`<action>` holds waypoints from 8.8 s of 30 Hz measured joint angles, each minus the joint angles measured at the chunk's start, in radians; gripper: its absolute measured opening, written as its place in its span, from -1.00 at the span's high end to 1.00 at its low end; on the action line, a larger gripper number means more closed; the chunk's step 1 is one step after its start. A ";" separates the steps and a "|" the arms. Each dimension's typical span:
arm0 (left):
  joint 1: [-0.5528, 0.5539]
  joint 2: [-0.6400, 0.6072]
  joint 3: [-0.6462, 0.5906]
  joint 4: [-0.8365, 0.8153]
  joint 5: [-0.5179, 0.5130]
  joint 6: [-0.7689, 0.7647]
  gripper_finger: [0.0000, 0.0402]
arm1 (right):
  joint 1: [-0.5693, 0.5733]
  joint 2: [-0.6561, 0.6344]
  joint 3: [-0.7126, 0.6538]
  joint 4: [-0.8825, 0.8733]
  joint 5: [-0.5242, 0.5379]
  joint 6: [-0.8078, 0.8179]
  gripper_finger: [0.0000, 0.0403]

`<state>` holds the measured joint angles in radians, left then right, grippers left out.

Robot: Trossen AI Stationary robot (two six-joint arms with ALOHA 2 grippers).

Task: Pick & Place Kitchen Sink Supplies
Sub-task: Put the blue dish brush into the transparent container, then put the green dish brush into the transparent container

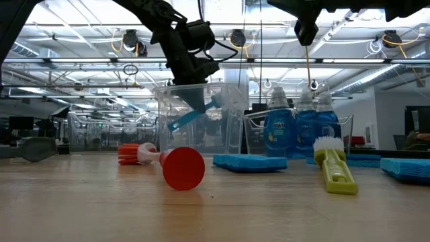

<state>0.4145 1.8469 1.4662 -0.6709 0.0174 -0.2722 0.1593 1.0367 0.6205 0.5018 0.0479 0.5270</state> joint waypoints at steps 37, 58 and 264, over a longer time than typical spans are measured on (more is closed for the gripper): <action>-0.151 -0.231 0.138 -0.028 -0.127 0.110 -0.04 | 0.000 0.000 0.000 0.013 0.000 0.000 0.15; -0.548 -0.419 0.139 -0.068 -0.123 -0.121 -0.04 | 0.000 0.000 0.000 0.056 -0.158 -0.041 0.15; -0.768 -1.154 -0.680 0.122 -0.307 -0.062 -0.04 | 0.170 0.818 0.622 -1.282 0.024 1.522 0.15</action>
<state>-0.3538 0.6928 0.7860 -0.5491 -0.2896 -0.3340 0.3292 1.8547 1.2423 -0.7799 0.0717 2.0493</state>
